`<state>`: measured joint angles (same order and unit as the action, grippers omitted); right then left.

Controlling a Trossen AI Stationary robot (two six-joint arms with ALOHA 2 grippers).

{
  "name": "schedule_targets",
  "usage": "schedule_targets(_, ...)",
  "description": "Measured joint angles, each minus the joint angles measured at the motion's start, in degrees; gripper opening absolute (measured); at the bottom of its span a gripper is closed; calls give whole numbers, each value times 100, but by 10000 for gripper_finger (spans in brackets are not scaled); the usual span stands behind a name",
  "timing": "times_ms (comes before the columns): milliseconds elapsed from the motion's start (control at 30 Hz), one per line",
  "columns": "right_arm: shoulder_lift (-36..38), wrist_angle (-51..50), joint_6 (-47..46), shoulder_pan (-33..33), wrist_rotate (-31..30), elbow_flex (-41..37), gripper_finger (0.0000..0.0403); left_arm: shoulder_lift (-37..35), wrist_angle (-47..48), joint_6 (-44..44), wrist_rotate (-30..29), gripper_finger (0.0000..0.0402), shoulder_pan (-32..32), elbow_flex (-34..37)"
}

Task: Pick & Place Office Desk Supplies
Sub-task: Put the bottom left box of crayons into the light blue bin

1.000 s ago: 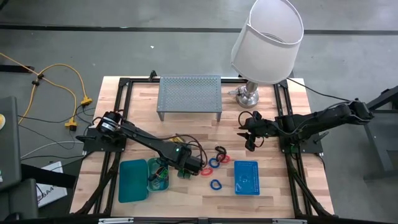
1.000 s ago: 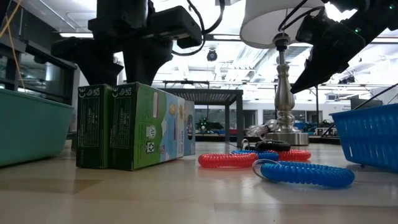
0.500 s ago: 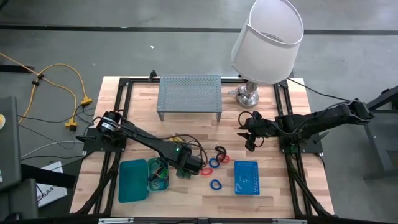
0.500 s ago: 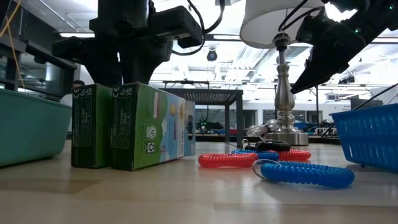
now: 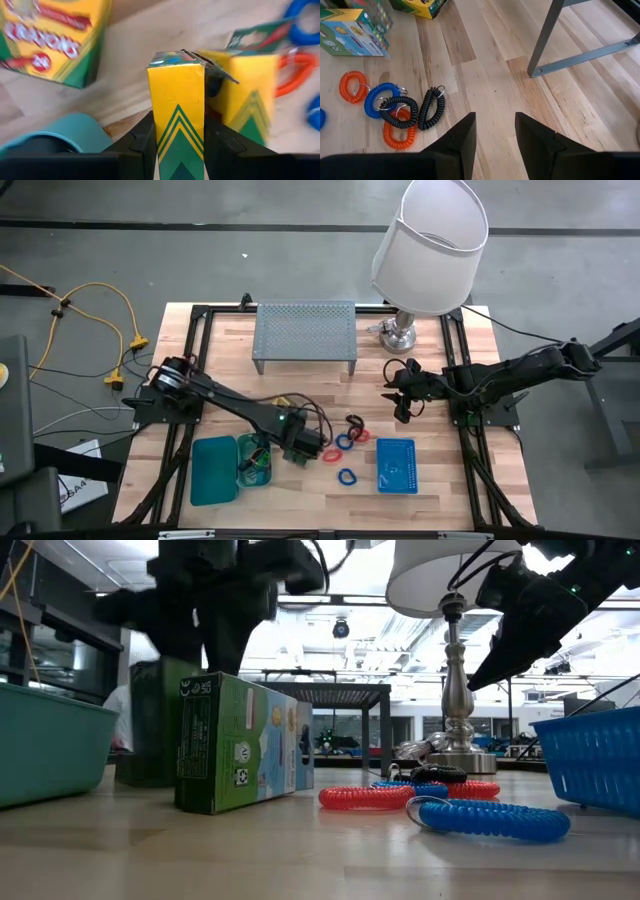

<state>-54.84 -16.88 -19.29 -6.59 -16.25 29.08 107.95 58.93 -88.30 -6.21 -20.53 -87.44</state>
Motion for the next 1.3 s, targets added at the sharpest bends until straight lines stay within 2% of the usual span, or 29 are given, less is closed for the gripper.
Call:
schedule_targets(333, 1, 1, 0, 0, -2, 0, 124, -907, 733, -2, -477, 111, 7, -2)
schedule_targets(733, 1, 1, 0, 1, -2, 0, 124, -1061, 852, -371, -642, 111, -235, -2)
schedule_targets(967, -1, 37, 0, 2, -2, 0, 124, -1336, 1343, -1572, -905, 111, -915, -2)
schedule_targets(1300, -1, 90, 0, 2, -2, 0, 124, -1573, 2346, -3397, -891, 116, -2037, -2)
